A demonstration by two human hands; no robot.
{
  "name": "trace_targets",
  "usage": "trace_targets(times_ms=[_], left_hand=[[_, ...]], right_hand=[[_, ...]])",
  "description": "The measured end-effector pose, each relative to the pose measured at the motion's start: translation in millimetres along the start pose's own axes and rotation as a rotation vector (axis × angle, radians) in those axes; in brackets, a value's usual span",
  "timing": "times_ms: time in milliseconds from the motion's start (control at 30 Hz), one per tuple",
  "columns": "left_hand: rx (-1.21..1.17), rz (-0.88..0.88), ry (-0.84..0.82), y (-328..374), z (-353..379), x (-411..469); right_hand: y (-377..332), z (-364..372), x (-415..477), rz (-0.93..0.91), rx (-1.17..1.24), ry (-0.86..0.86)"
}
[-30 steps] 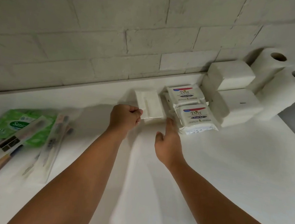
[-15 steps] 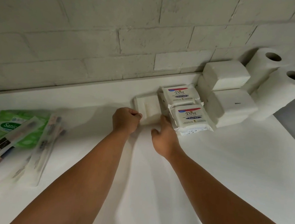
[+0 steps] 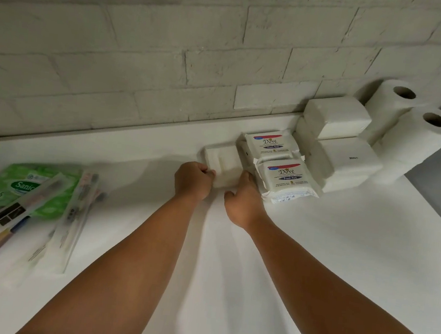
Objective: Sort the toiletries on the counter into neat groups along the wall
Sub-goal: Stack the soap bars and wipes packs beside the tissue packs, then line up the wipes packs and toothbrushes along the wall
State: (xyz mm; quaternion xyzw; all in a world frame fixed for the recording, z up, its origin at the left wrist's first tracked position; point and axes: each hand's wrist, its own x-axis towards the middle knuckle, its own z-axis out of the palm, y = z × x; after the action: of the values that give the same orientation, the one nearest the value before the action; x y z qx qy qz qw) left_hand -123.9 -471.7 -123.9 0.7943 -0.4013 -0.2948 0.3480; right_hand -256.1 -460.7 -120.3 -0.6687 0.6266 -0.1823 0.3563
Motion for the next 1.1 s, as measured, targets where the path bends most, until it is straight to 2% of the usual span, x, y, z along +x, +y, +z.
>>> trace_targets(times_ms=[267,533,700,867,1100], left_hand=[[0.019,0.095,0.017,-1.4,-29.1,-25.2],[0.016,0.200,0.099,-32.2,-98.5,-61.9],[0.071,0.251,0.151,-78.1,-153.3,-83.1],[0.077,0.256,0.185,-127.1,-216.5,-107.7],[0.096,0.182,0.265,-199.6,-292.4,-154.6]], right_hand=[[-19.6,2.2,-25.5,-0.008,-0.111,-0.151],[-60.3,26.7,-65.4,-0.242,-0.065,0.093],[-92.6,62.5,-87.7,-0.304,-0.009,0.099],[-132.8,110.5,-124.8,-0.328,0.084,0.008],[-166.6,183.1,-190.9,-0.403,0.072,-0.162]])
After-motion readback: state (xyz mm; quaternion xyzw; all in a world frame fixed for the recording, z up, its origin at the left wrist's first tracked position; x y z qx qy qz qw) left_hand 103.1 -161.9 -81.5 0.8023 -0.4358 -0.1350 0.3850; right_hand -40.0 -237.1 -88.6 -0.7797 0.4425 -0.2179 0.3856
